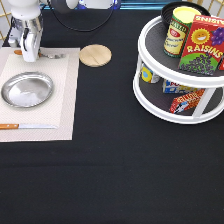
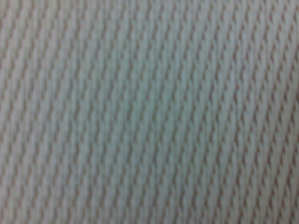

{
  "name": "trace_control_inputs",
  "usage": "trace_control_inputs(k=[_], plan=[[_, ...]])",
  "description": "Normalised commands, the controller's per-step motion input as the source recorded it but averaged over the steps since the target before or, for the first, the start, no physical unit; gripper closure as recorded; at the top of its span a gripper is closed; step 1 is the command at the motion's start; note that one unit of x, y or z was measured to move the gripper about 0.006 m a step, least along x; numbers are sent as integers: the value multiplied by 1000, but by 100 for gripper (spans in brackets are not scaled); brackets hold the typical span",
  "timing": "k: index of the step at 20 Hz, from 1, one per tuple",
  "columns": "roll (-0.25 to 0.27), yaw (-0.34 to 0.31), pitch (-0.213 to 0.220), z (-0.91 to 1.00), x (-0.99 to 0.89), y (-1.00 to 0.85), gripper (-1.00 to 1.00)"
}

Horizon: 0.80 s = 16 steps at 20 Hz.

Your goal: Arrange plate and fork

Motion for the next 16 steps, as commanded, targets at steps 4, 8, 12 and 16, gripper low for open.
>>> trace_control_inputs(k=[4,8,12,16], plan=[[0,145,-84,-79,-152,-70,100],[9,101,-88,-10,-266,-264,100],[0,-30,-31,274,-66,-118,-100],[-1,-132,-12,472,0,0,-100]])
